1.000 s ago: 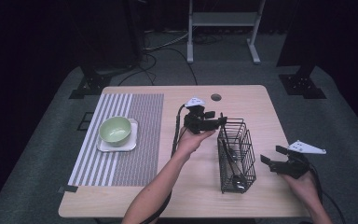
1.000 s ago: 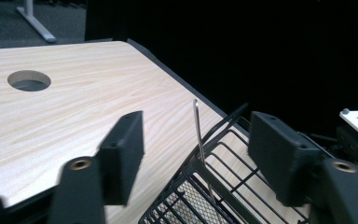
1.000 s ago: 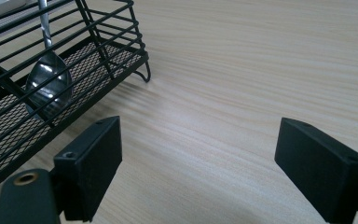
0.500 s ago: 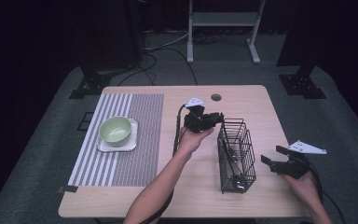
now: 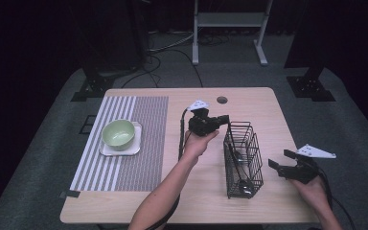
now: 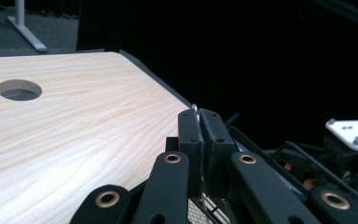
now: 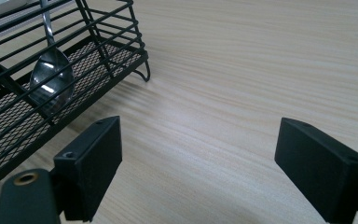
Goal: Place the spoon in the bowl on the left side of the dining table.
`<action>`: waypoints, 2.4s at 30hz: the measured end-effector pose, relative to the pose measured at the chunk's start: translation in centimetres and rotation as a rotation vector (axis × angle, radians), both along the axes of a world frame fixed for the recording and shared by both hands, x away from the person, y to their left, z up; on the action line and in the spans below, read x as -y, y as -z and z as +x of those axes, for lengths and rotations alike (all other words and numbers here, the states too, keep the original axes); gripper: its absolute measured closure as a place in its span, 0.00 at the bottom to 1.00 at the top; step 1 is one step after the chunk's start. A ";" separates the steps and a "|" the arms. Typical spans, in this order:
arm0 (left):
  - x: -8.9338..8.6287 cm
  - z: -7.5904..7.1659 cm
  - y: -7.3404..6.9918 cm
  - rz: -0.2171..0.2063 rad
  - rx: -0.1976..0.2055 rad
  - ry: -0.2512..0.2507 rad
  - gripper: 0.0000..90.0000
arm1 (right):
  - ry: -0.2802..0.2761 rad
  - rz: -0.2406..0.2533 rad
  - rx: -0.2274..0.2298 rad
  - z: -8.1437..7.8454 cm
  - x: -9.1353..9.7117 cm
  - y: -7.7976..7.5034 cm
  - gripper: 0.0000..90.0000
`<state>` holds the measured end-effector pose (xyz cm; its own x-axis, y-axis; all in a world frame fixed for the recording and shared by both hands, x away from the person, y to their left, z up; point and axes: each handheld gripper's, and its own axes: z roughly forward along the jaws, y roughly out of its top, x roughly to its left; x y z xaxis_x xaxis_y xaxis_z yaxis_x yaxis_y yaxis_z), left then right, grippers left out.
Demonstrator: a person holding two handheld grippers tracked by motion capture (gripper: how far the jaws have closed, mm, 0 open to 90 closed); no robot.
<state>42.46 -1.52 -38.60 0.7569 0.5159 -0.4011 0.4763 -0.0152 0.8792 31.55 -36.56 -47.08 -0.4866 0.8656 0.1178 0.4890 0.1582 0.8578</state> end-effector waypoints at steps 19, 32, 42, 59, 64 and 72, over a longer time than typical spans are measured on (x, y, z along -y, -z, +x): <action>-0.6 -0.9 -0.7 -0.112 -0.007 -0.006 1.00 | 0.001 -0.005 -0.008 0.1 0.0 0.1 0.15; -2.2 -0.9 -1.2 -0.205 -0.031 -0.028 1.00 | 0.005 -0.011 -0.017 0.2 -0.1 0.3 0.15; -3.0 -1.0 -1.7 -0.251 -0.037 -0.047 1.00 | 0.007 -0.011 -0.023 0.2 -0.1 0.3 0.15; -4.3 -1.1 -1.9 -0.343 -0.072 -0.067 1.00 | 0.008 -0.013 -0.024 0.3 -0.1 0.3 0.15; -5.0 -1.2 -2.4 -0.363 -0.065 -0.078 1.00 | 0.009 -0.014 -0.026 0.3 -0.2 0.3 0.15; -5.8 -1.3 -3.0 -0.395 -0.058 -0.091 1.00 | 0.010 -0.022 -0.027 0.3 -0.2 0.4 0.15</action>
<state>41.14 4.24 -35.62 0.6860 0.3773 -0.6221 0.5087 0.3626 0.7808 31.87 -36.37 -47.46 -0.4751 0.8728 0.1119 0.5139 0.1720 0.8404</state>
